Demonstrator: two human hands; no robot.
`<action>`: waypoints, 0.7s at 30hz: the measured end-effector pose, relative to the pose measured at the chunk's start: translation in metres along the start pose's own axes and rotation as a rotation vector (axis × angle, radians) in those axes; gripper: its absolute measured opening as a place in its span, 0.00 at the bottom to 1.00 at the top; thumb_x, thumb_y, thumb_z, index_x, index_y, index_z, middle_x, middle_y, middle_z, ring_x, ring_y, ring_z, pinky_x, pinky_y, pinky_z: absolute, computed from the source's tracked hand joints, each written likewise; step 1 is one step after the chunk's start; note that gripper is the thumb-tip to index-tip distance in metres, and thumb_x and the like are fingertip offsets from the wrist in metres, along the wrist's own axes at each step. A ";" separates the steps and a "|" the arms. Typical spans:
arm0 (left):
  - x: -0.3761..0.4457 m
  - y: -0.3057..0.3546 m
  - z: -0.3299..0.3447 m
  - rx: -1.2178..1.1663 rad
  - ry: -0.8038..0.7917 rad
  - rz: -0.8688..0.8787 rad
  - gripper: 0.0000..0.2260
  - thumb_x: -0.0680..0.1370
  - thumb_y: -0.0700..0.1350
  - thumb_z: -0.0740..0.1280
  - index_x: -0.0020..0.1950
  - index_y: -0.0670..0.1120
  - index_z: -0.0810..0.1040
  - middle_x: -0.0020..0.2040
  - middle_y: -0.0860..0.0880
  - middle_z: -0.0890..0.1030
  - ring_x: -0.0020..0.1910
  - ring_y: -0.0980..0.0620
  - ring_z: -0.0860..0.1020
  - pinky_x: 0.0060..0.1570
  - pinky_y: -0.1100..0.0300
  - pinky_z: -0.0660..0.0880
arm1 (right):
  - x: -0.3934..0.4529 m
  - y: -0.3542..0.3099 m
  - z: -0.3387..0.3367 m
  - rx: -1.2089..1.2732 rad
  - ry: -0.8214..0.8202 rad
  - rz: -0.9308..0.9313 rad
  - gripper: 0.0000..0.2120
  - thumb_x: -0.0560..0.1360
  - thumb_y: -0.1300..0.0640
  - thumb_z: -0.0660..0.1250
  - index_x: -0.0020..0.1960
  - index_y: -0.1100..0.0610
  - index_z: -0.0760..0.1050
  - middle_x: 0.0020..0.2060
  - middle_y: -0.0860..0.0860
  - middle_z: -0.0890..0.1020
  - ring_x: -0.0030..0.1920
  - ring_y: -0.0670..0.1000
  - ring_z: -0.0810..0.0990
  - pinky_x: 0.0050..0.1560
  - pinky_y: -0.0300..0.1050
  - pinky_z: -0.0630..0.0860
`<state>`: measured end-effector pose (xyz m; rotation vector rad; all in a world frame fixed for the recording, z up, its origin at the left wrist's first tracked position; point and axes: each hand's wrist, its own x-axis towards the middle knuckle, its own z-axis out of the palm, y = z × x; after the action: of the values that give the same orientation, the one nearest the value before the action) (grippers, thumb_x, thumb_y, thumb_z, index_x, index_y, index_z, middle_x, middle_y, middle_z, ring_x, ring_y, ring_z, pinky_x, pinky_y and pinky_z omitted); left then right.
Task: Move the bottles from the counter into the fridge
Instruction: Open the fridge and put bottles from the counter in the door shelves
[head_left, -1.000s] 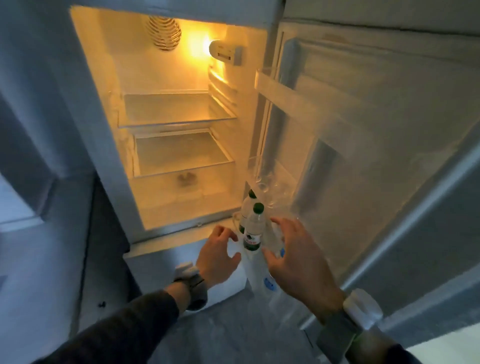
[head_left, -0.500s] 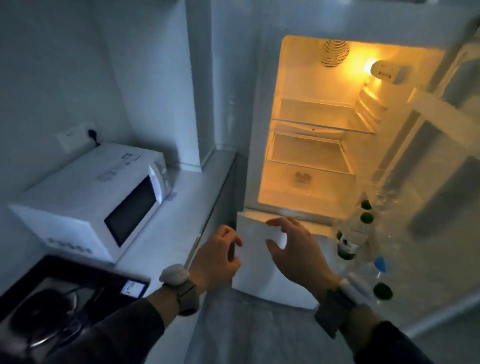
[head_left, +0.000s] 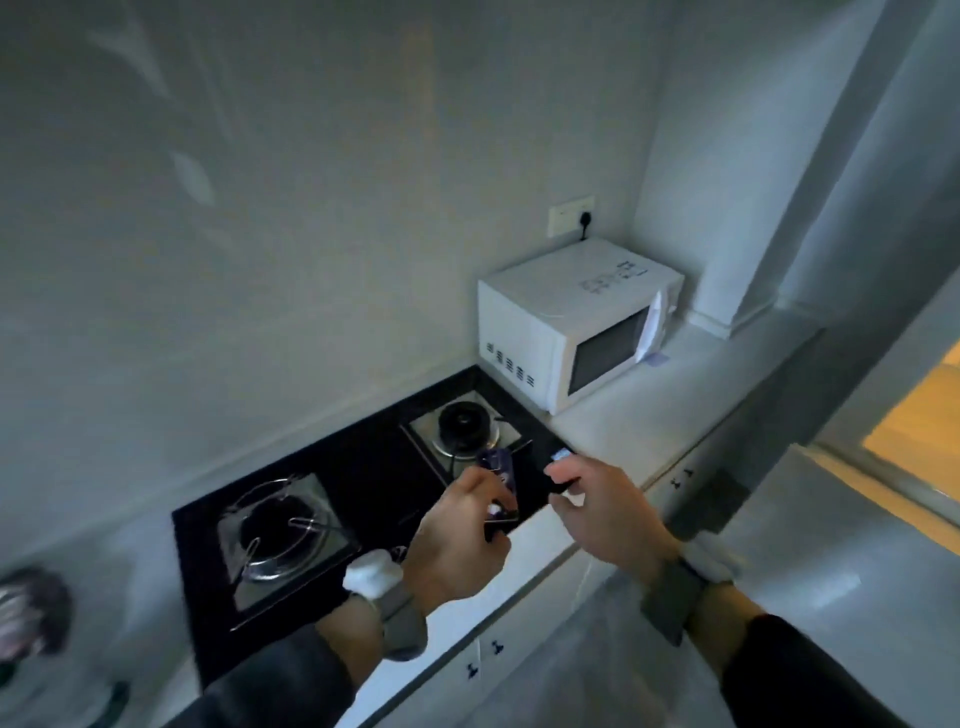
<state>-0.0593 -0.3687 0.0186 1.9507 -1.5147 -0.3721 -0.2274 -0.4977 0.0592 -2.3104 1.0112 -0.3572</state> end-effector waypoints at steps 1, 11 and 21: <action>-0.008 -0.002 -0.002 -0.006 0.001 -0.014 0.14 0.70 0.44 0.64 0.55 0.54 0.76 0.58 0.59 0.71 0.54 0.54 0.75 0.53 0.54 0.76 | 0.001 -0.002 0.006 0.017 -0.024 -0.007 0.14 0.77 0.58 0.71 0.62 0.51 0.81 0.54 0.45 0.84 0.51 0.45 0.82 0.58 0.44 0.79; -0.164 -0.051 -0.075 0.100 0.278 -0.482 0.15 0.71 0.45 0.65 0.56 0.55 0.77 0.60 0.59 0.72 0.56 0.54 0.75 0.50 0.63 0.71 | 0.015 -0.130 0.112 -0.035 -0.405 -0.358 0.14 0.77 0.50 0.70 0.63 0.43 0.78 0.54 0.38 0.81 0.51 0.42 0.81 0.57 0.44 0.79; -0.292 -0.072 -0.136 0.242 0.540 -0.783 0.15 0.71 0.43 0.69 0.57 0.54 0.78 0.59 0.59 0.73 0.56 0.58 0.75 0.53 0.65 0.71 | -0.020 -0.223 0.192 -0.062 -0.617 -0.636 0.17 0.77 0.50 0.70 0.65 0.45 0.77 0.56 0.40 0.81 0.57 0.44 0.80 0.59 0.42 0.77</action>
<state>-0.0137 -0.0424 0.0310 2.5179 -0.4355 0.0409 -0.0240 -0.2849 0.0428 -2.5056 -0.0196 0.1558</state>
